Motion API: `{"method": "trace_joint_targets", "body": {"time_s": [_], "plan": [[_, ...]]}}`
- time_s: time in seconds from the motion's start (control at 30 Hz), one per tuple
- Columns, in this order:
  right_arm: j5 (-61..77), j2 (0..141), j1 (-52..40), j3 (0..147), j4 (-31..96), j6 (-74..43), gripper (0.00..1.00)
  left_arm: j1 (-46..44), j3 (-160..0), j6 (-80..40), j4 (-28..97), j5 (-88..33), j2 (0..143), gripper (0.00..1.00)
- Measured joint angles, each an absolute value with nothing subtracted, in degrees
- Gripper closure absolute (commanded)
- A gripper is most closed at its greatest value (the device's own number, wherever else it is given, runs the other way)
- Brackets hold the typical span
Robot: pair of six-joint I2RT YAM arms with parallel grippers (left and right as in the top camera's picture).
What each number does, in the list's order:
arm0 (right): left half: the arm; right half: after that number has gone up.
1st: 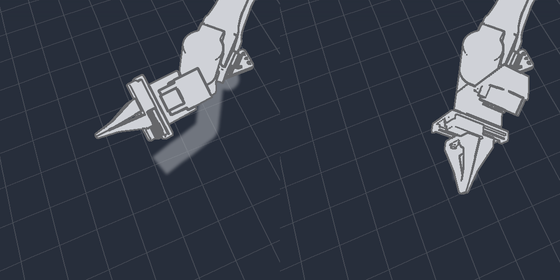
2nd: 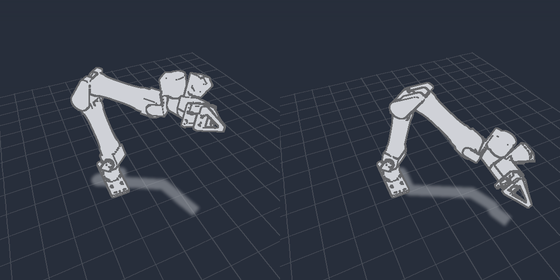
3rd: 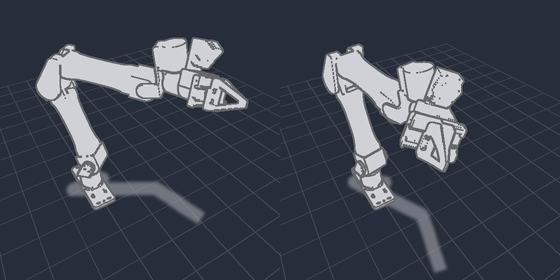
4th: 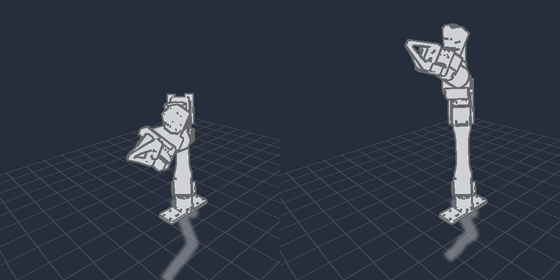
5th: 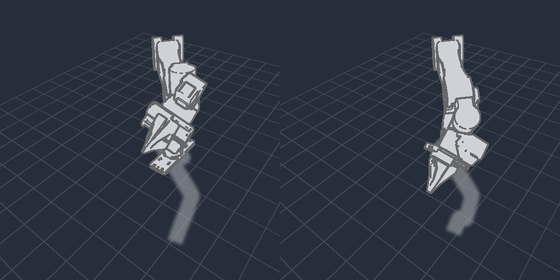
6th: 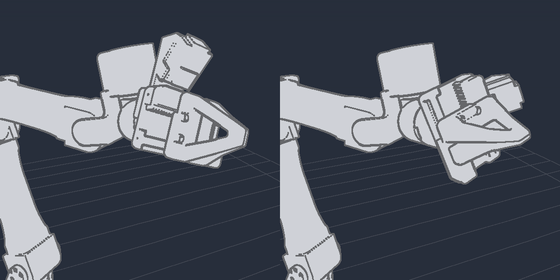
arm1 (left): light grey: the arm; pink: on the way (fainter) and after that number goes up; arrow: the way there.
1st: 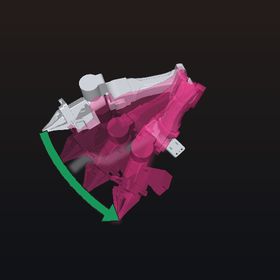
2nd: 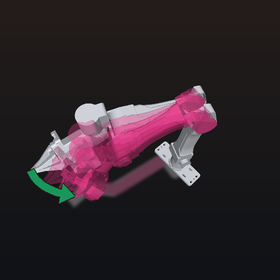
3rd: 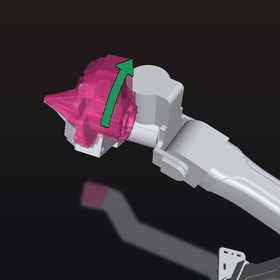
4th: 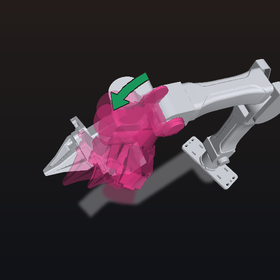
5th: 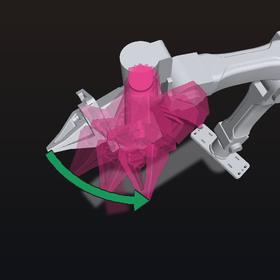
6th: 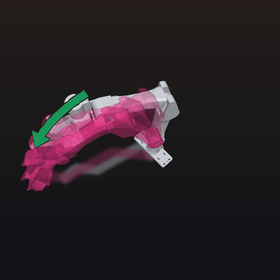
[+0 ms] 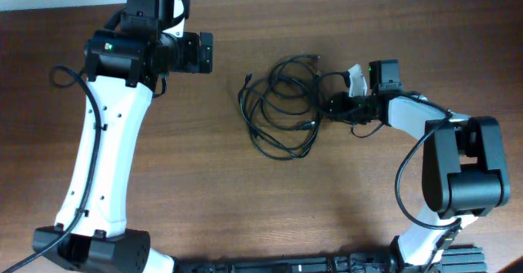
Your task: Untangle cables
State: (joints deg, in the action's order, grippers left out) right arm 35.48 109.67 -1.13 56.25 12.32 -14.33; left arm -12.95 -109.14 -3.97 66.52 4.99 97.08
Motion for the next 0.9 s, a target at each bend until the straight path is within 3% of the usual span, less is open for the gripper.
{"method": "trace_joint_targets", "body": {"time_s": [0.1,0.23,0.9], "plan": [[33.3,109.2,-2.3,56.3,11.9,-16.5,0.67,-13.0,-109.1,-4.0,66.5,5.0,97.1,0.01],[31.7,109.1,-2.4,56.3,11.9,-18.4,0.84,-13.0,-109.1,-4.0,66.5,5.0,97.1,0.01],[23.9,108.7,-6.1,56.9,11.7,-19.5,0.82,-13.0,-109.1,-4.0,66.5,5.0,97.1,0.01]]}}
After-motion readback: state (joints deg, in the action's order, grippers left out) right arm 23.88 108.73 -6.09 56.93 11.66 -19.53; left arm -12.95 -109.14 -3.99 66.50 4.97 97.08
